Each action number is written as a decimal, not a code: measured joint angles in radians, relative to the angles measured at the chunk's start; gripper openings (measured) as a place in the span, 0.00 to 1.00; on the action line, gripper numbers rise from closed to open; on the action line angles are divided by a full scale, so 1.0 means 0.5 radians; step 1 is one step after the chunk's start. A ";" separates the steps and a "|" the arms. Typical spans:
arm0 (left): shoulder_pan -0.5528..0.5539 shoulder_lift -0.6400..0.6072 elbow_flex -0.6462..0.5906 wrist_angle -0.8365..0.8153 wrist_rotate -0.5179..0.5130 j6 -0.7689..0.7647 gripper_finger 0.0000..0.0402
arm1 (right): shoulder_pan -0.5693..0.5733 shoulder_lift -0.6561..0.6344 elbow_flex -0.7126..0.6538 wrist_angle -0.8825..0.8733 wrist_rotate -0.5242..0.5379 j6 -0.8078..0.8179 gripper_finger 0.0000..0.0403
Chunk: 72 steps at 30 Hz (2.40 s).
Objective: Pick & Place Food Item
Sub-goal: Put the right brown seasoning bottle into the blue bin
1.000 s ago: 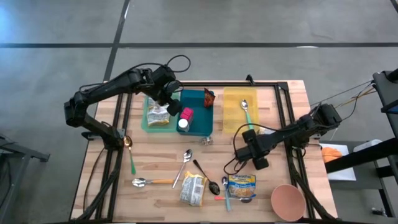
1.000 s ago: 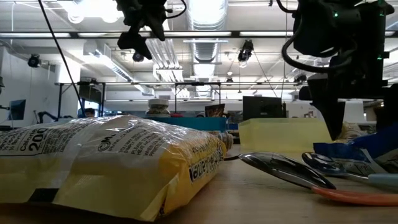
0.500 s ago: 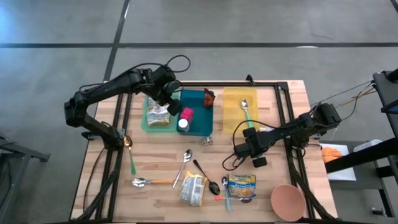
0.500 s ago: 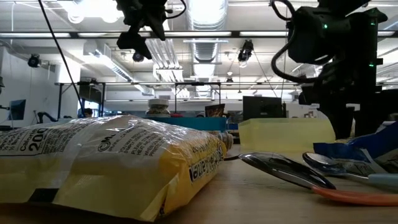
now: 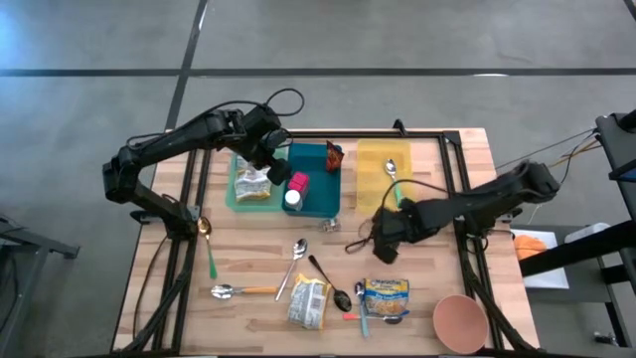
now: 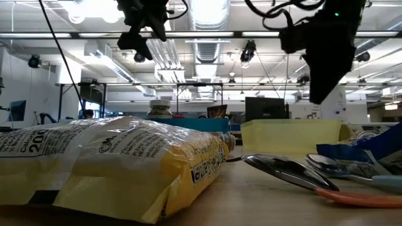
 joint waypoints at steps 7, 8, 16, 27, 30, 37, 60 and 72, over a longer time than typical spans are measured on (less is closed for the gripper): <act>0.000 0.000 0.000 -0.003 0.000 0.001 0.85 | 0.013 -0.106 -0.083 -0.317 0.078 1.436 0.68; 0.000 0.000 0.000 -0.003 0.000 0.002 0.85 | 0.016 -0.098 -0.103 -0.326 0.078 1.557 0.72; 0.000 -0.005 0.000 -0.019 0.051 0.040 0.85 | 0.019 -0.005 -0.169 -0.326 0.093 2.050 0.82; 0.000 -0.034 0.002 -0.028 0.090 0.009 0.85 | 0.110 0.139 -0.226 -0.327 0.031 2.352 0.82; 0.000 -0.034 0.002 -0.027 0.090 0.008 0.85 | 0.151 0.137 -0.257 -0.325 0.009 2.439 0.82; 0.000 -0.034 0.002 -0.025 0.090 0.008 0.85 | 0.206 0.129 -0.371 -0.301 -0.026 2.621 0.82; 0.000 -0.034 0.004 -0.027 0.121 -0.053 0.85 | 0.204 0.336 -0.457 0.014 0.041 2.634 0.67; 0.000 -0.034 0.004 -0.027 0.127 -0.068 0.85 | 0.206 0.334 -0.484 0.016 0.061 2.501 0.46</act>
